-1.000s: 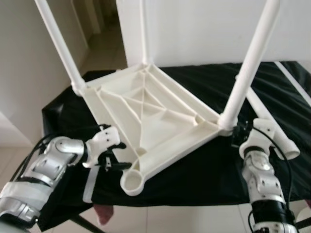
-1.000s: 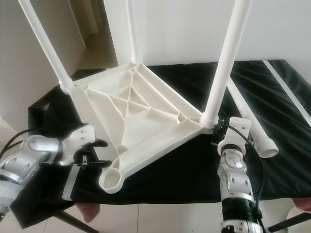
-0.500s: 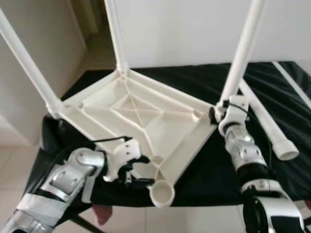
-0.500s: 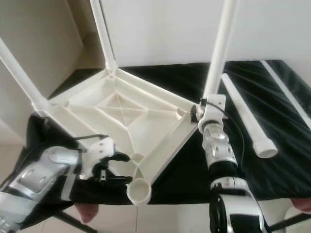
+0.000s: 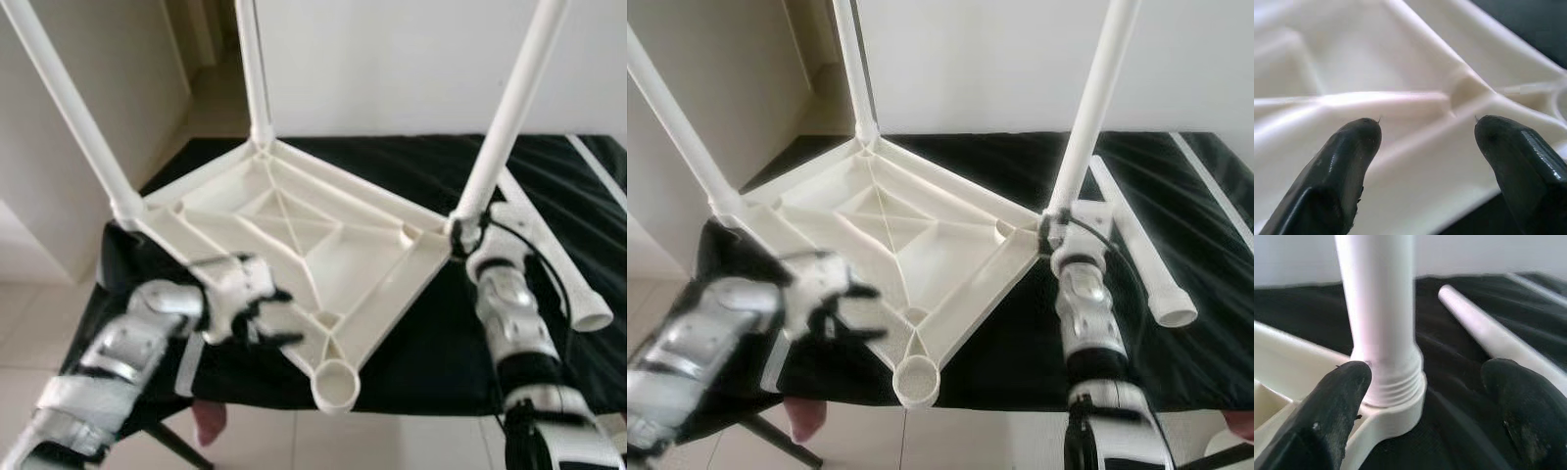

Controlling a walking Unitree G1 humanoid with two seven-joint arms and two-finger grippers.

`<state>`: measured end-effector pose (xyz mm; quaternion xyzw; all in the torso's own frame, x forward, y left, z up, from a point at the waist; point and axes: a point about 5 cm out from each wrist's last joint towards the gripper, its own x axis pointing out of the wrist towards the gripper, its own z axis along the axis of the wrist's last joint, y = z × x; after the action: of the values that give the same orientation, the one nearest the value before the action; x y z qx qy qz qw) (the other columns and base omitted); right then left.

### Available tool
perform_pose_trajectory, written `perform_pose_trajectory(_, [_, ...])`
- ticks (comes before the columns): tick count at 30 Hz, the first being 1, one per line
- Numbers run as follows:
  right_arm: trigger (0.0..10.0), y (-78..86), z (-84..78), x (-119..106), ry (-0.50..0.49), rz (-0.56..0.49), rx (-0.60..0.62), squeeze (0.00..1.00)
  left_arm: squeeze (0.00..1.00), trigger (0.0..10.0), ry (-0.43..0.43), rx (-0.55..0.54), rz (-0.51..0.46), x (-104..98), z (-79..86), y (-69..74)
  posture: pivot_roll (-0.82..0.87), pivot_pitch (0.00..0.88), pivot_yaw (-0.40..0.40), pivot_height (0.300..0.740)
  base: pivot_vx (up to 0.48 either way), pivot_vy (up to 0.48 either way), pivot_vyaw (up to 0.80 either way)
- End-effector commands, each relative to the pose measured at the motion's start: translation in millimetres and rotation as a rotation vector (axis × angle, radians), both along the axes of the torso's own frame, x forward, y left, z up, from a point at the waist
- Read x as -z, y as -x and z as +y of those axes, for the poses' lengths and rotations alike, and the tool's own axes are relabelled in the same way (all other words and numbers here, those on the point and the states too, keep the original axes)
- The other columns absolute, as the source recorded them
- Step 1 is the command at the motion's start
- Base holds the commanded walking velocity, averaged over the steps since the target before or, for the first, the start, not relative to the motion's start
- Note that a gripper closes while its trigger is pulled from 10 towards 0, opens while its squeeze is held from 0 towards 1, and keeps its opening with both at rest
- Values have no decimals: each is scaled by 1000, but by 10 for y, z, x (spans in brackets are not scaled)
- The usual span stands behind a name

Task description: Building children table

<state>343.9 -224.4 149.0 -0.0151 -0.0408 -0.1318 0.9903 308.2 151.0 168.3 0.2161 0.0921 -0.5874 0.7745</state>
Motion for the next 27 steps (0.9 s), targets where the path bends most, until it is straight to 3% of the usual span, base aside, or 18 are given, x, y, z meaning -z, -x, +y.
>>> perform_pose_trajectory(1, [10000, 28, 36, -37, -16, -22, -18, 0, 0, 10000, 10, -152, -80, -42, 111, -100, 46, 0, 22, 740, 0, 0, 0])
perform_pose_trajectory(6, [10000, 94, 53, -45, -19, -45, -38, 0, 0, 10000, 11, -156, -78, -100, 189, -127, 44, 0, 24, 740, 0, 0, 0])
perform_pose_trajectory(11, [10000, 213, 40, -68, 0, -68, -49, 0, 0, 10000, 11, -85, -10, -83, 272, -38, 38, 0, 28, 740, 0, 0, 0])
perform_pose_trajectory(13, [10000, 281, -19, -71, 9, -65, -37, 0, 0, 10000, -69, -39, 46, 36, 325, 44, 39, 0, 24, 740, 0, 0, 0])
perform_pose_trajectory(15, [10000, 305, -47, -67, 16, -59, -30, 0, 0, 10000, -88, -18, 70, 77, 339, 78, 38, 0, 23, 740, 0, 0, 0])
perform_pose_trajectory(27, [10000, 366, -147, -81, 38, -31, -19, 0, 0, 10000, -114, 70, 106, 217, 176, 147, 32, 0, 19, 740, 0, 0, 0])
